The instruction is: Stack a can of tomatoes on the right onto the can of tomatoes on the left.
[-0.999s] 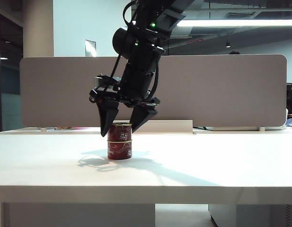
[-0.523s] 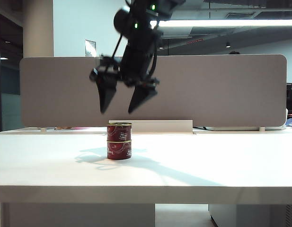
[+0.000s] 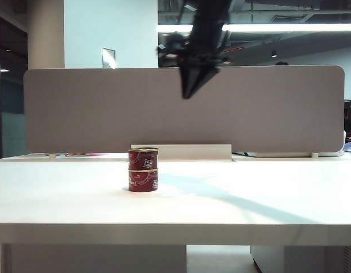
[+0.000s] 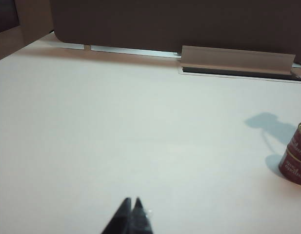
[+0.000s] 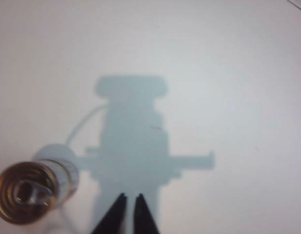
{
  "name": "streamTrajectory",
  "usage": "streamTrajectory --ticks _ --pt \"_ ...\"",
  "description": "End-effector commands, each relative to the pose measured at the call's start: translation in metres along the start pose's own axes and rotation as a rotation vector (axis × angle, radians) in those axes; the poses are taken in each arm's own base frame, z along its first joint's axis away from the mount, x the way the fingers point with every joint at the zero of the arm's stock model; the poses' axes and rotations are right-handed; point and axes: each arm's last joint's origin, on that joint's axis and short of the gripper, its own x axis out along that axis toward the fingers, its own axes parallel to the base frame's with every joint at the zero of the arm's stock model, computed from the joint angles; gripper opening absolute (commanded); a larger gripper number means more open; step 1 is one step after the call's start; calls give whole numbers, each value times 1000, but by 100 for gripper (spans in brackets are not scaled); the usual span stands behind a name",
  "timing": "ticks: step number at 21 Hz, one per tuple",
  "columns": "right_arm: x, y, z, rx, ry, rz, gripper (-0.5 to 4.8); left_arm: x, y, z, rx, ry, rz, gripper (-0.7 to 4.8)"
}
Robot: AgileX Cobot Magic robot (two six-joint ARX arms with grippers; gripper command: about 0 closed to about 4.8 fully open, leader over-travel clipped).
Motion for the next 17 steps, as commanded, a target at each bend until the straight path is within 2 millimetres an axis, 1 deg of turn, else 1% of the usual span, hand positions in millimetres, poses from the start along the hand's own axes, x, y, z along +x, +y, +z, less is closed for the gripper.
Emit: streamTrajectory --ticks 1,2,3,4,5,6,7,10,12,13,14,17 --pt "-26 -26 -4 47 5 -27 8 0 0 2 4 -9 -3 -6" --pt "-41 -38 -5 69 -18 -26 6 0 0 2 4 -8 -3 -6" --pt "-49 -43 -5 79 -35 -20 -4 0 0 2 4 -8 -3 -6" --pt "-66 -52 -6 97 -70 -28 -4 0 0 2 4 -8 -3 -6" --pt "-74 -56 -6 103 -83 -35 -4 0 0 2 4 -8 -3 -6" --pt "-91 -64 -8 119 -109 -53 -4 0 0 2 3 -8 -3 -6" --pt "-99 -67 -9 125 -121 -61 -4 0 0 2 4 -9 -3 -6" --pt "-136 -77 -16 148 -183 -93 -4 0 0 2 4 -9 -3 -6" --pt "-152 -80 -24 157 -201 -109 -4 0 0 2 4 -9 -3 -6" --pt "-156 -81 -29 158 -200 -113 -4 0 0 2 4 -9 -3 -6" --pt "-161 -83 -38 170 -190 -122 -4 0 0 2 4 -9 -3 -6" --pt "-164 -85 -60 191 -161 -133 -4 0 0 2 4 -9 -3 -6"
